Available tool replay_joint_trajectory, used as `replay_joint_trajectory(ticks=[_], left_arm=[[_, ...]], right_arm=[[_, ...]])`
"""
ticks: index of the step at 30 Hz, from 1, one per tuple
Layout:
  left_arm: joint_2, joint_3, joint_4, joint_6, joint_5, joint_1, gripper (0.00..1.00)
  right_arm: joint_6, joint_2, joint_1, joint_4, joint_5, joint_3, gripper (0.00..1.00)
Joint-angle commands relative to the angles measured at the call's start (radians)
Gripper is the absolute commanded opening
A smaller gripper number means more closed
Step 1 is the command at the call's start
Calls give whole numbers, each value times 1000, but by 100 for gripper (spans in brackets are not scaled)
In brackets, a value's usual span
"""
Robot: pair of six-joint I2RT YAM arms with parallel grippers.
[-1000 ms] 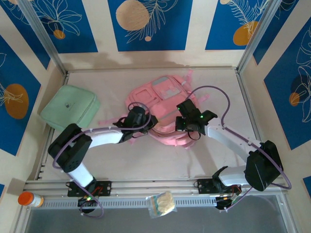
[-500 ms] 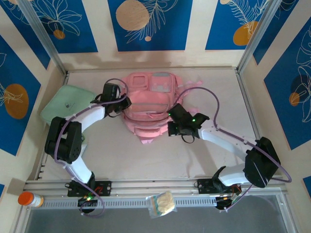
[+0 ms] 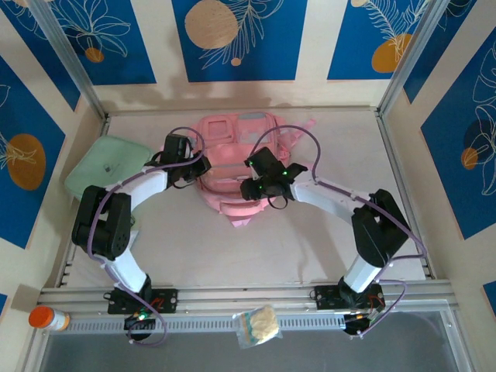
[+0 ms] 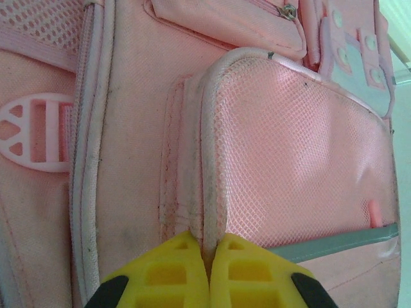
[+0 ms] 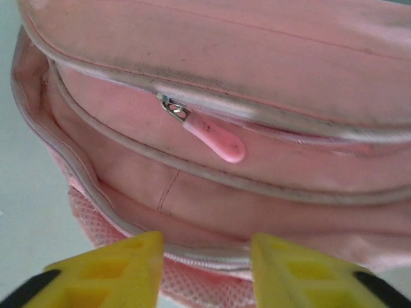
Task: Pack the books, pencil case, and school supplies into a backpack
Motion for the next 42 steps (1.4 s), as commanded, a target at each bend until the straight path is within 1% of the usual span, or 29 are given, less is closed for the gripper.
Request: replay_joint_trajectory(ticks=[1,5,12,14,18,20,23,27,28,31,33,41,42], left_arm=[[-1,21,8,-11,46,0,0],[3,21,14,-17,45,2,0],[15,23,25,-27,59,2,0],[18,25,28,-31,68,2,0],[15,21,32,-36,71,2,0],[11,19,35,-40,74,2,0],[1,18,27,-37,70,1,0],[-8,18,29,-41,70,2,0],[-9,20,30,-43,72,2,0],[-14,21,29,-44,71,2,0],[-18,24,24,-43,76,2,0],[-26,30,11,-42,84,2,0],[-34,26,10,-43,85,2,2]], right_arm=[[-87,49,-7,24,-39,68,45],[-127,117,-5,16,19,123,51],[-175,201,18,18,114,176,55],[-187,213,26,35,134,177,55],[-229,237,52,72,188,185,49],[-262,238,72,113,228,179,47],[-286,233,86,157,272,169,40],[-314,231,98,190,347,172,39],[-314,237,96,193,349,175,39],[-307,258,78,197,332,187,33],[-302,269,72,202,325,188,31],[-294,264,78,205,326,190,12],[-285,255,80,193,318,192,9]])
